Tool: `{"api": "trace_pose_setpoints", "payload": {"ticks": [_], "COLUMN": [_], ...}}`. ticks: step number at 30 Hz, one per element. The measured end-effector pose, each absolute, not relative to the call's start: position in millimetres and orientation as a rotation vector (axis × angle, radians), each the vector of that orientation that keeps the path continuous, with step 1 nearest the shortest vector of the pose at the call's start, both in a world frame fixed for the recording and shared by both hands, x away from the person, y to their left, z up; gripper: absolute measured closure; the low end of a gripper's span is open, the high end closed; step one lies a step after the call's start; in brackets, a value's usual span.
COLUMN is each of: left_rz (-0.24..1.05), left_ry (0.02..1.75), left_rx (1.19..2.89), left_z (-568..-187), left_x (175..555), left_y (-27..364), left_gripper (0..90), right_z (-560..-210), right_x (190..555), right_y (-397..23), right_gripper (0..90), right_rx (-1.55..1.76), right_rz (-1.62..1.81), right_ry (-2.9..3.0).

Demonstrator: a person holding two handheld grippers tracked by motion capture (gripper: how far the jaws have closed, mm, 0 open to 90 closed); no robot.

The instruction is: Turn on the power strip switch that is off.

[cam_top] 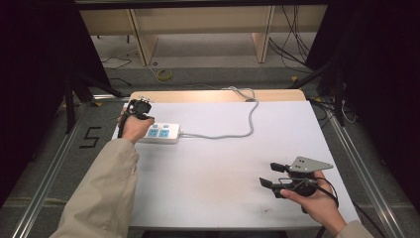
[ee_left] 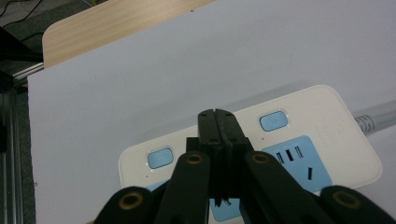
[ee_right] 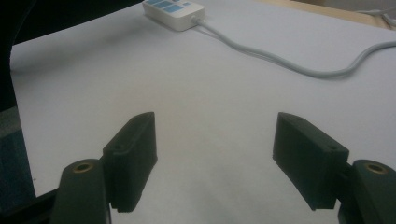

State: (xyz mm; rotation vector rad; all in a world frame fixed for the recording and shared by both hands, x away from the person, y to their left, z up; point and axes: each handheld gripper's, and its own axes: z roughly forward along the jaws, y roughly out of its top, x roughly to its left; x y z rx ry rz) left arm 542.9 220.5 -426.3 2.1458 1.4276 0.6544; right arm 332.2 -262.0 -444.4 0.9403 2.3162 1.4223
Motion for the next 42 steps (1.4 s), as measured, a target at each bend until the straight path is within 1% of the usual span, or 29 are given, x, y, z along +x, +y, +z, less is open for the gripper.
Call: {"api": "trace_pose_setpoints", "payload": {"ticks": [42], "left_rz": [0.642], "left_ry": [1.456], "left_rx": [2.181], "left_z": [-444], "left_x": [556], "left_y": [215], "left_gripper": [90.0], "right_z": [-445], "right_x": [332], "right_y": [-262], "right_gripper": [30.8], "right_rx": [0.943], "right_rz": [1.416], "right_ry": [2.323]}}
